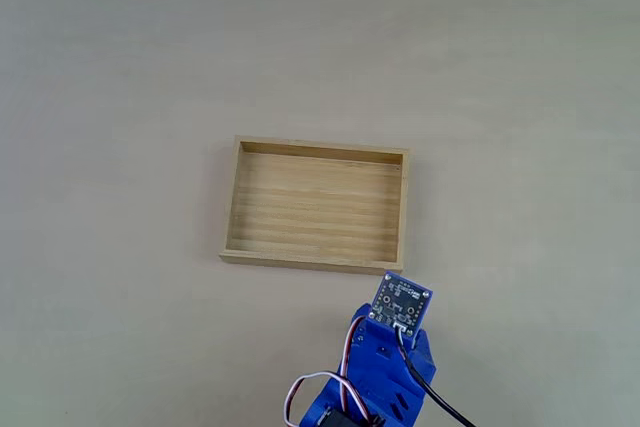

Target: Place the black cylinder in the wooden box then return to rest.

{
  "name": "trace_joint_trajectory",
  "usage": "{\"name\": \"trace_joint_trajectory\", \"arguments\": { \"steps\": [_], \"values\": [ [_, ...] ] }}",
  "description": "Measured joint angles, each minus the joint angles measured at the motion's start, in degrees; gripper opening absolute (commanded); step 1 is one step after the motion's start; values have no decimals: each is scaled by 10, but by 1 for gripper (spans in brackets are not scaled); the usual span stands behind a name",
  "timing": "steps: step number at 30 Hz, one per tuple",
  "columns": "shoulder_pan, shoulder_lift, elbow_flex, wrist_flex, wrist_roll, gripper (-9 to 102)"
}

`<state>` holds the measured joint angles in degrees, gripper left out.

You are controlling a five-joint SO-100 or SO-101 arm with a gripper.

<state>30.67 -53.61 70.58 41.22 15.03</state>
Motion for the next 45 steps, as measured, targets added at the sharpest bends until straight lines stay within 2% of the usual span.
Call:
{"name": "trace_joint_trajectory", "arguments": {
  "steps": [14, 29, 45],
  "values": [
    [0, 4, 0, 22, 0, 30],
    [0, 29, 0, 23, 0, 20],
    [0, -11, -3, 36, 0, 20]
  ]
}}
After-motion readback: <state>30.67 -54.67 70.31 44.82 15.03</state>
